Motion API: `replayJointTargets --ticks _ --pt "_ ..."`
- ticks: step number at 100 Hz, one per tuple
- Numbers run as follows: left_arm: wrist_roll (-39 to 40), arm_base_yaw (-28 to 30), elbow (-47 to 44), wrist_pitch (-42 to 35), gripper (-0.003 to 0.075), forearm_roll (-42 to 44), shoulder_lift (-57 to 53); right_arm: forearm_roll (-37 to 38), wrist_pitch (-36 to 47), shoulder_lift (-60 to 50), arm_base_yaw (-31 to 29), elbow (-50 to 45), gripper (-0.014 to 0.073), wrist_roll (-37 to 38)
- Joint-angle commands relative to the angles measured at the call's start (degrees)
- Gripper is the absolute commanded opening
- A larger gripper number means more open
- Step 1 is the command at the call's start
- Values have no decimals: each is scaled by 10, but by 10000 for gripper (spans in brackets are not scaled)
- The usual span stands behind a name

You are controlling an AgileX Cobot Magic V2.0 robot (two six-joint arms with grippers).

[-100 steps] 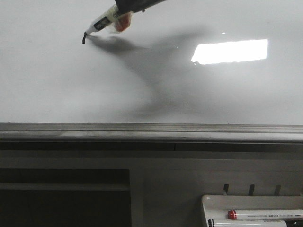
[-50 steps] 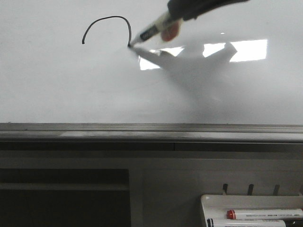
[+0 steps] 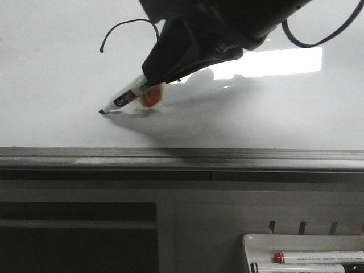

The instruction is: Write number 2 on whiteboard

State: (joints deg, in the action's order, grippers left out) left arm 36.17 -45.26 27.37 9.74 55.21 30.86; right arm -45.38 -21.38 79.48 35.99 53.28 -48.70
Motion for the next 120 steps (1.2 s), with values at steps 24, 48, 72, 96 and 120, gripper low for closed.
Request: replayJointTargets --ticks 24,48,72,96,120 --pt "5 1 22 -23 -20 20 2 14 28 -103 -92 -94 -47 13" --pt "3 0 21 -75 -15 41 3 15 -41 -153 -60 -78 -50 -6" --pt "3 0 4 -157 303 76 80 29 -104 -167 4 -21 -50 -27" --pt "2 0 18 -164 368 122 180 29 -108 -167 14 14 -50 -27" --pt "1 0 31 -169 368 178 202 23 -108 -164 35 20 -50 -27"
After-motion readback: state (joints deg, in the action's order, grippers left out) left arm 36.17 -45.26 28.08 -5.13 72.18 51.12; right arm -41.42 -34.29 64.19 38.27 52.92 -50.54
